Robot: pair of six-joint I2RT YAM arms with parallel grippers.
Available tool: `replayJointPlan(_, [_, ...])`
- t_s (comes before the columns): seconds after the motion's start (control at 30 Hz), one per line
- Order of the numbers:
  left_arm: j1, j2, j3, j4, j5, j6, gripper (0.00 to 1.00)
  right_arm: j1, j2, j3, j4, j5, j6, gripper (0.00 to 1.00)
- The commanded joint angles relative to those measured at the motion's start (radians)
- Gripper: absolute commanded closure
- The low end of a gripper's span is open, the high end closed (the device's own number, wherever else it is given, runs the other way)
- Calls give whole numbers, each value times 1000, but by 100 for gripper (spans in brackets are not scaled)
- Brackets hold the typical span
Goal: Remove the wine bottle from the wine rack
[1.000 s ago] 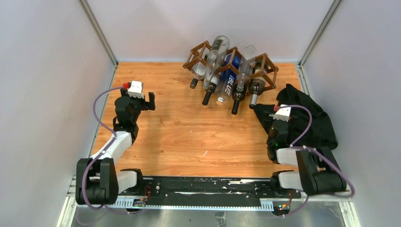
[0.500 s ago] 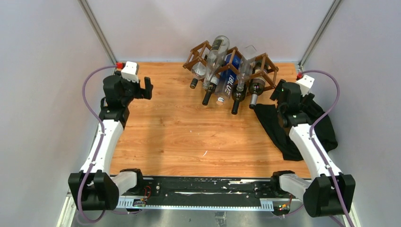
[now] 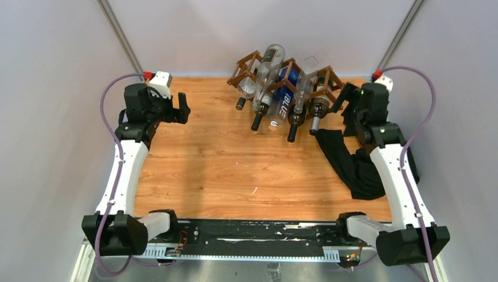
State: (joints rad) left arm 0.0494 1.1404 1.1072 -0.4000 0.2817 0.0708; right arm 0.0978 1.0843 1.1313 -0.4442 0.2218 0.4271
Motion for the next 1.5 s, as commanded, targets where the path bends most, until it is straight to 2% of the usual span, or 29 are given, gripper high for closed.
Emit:
replayJointPlan(0.0, [6, 50, 98, -132, 14, -13, 0, 45, 74, 203, -191, -42, 24, 4])
replayJointPlan(0.13, [6, 81, 133, -177, -4, -18, 0, 182, 172, 387, -337, 79, 72, 2])
replayJointPlan(0.27, [4, 120, 156, -213, -13, -10, 0, 342, 271, 518, -365, 184, 93, 1])
replayJointPlan(0.67, [5, 118, 117, -249, 78, 72, 0, 584, 655, 846, -398, 130, 148, 5])
replayJointPlan(1.2, [5, 121, 82, -249, 176, 84, 0, 594, 967, 1056, -381, 114, 229, 8])
replayJointPlan(1.47, [4, 87, 63, -249, 211, 96, 0, 542, 1062, 1132, -381, 86, 288, 19])
